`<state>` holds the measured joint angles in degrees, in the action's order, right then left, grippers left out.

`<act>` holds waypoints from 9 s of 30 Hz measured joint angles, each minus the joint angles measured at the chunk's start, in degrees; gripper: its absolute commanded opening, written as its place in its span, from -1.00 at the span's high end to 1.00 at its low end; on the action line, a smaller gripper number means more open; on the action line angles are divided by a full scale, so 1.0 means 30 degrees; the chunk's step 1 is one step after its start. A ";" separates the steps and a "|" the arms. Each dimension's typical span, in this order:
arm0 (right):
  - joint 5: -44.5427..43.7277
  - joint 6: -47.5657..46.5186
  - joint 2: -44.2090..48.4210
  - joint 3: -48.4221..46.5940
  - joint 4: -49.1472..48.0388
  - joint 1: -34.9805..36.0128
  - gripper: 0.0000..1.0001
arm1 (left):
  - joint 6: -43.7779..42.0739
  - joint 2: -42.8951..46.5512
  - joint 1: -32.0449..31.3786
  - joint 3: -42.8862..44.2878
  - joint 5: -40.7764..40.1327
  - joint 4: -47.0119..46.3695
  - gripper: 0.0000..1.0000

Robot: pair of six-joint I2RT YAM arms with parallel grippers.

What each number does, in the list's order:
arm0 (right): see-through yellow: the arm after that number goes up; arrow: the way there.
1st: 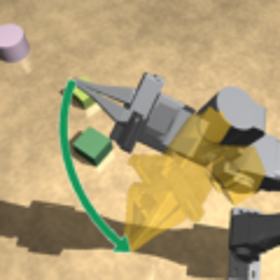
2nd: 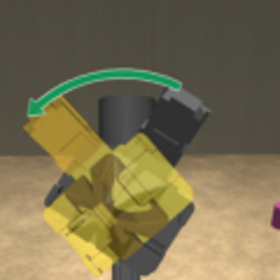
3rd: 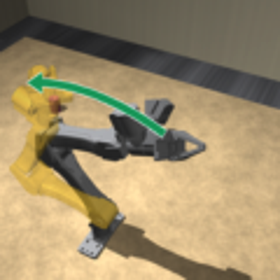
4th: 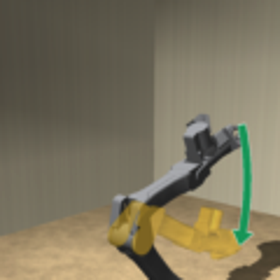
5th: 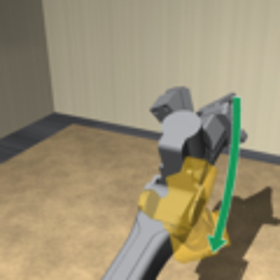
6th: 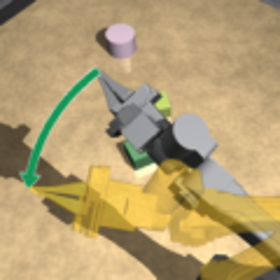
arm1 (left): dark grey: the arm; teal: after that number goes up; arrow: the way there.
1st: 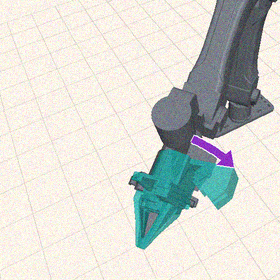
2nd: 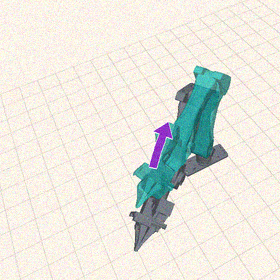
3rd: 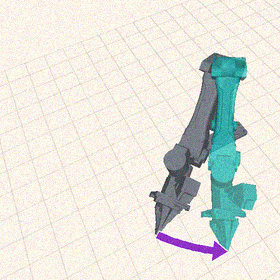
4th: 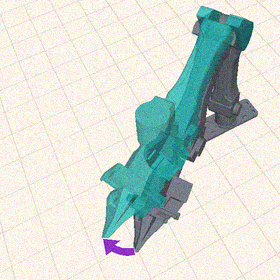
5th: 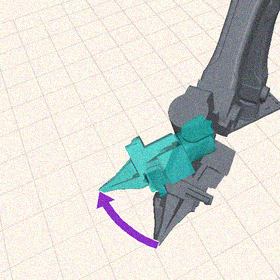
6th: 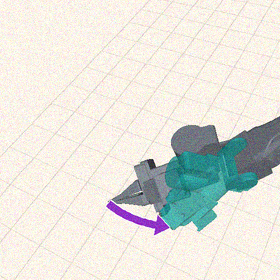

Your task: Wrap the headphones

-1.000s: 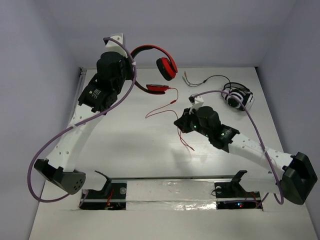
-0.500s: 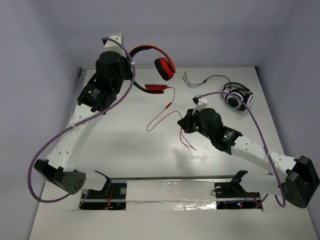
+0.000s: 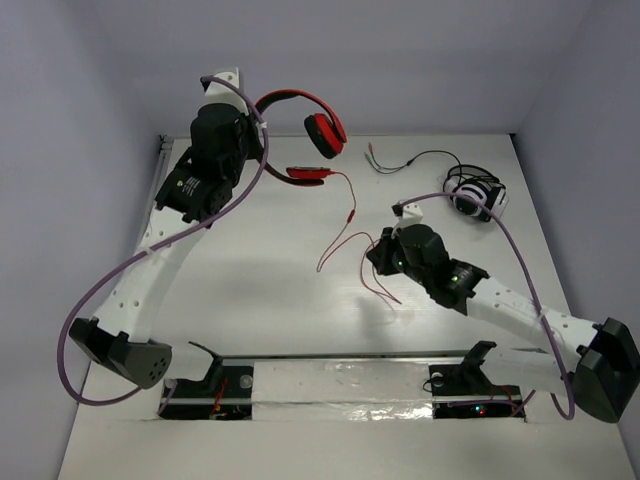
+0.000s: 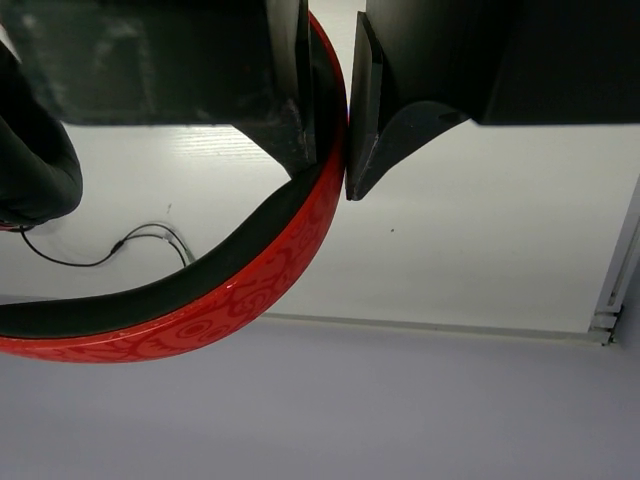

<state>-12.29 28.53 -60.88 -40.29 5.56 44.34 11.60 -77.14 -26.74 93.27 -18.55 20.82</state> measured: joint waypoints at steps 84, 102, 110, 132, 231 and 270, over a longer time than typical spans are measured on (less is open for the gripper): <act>-0.5268 -0.4160 -0.1406 -0.7941 0.2426 -0.1880 1.00 | 0.0299 0.1071 0.1858 -0.9653 1.6487 -0.2718 1.00; -0.3082 -0.2419 -0.1428 -0.4102 -0.0525 -0.2025 1.00 | 0.2980 0.1297 0.3330 -0.9602 2.2542 -0.5355 1.00; -0.1115 -0.1654 -0.1078 -0.1974 -0.2732 -0.2025 1.00 | 0.4546 0.1355 0.3934 -0.8138 2.1529 -0.6156 1.00; 0.9806 0.0430 -0.6295 -0.0168 -1.1242 -0.2025 -0.06 | 0.7941 0.1923 0.3949 -0.6084 1.7012 -0.6849 1.00; -0.7504 -0.4510 -0.3840 -1.1876 1.2021 0.4029 1.00 | 0.0729 0.2521 -0.4838 -1.3872 0.2718 -0.1596 1.00; -0.0007 -0.2484 0.0182 -0.1341 -0.3679 -0.0168 0.05 | 0.2178 0.3665 0.1209 -0.8706 1.6677 -0.2630 1.00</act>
<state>-12.32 21.08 -60.34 -44.31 -5.48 43.83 18.13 -66.15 -23.11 67.16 31.48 12.93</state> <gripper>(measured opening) 0.440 0.115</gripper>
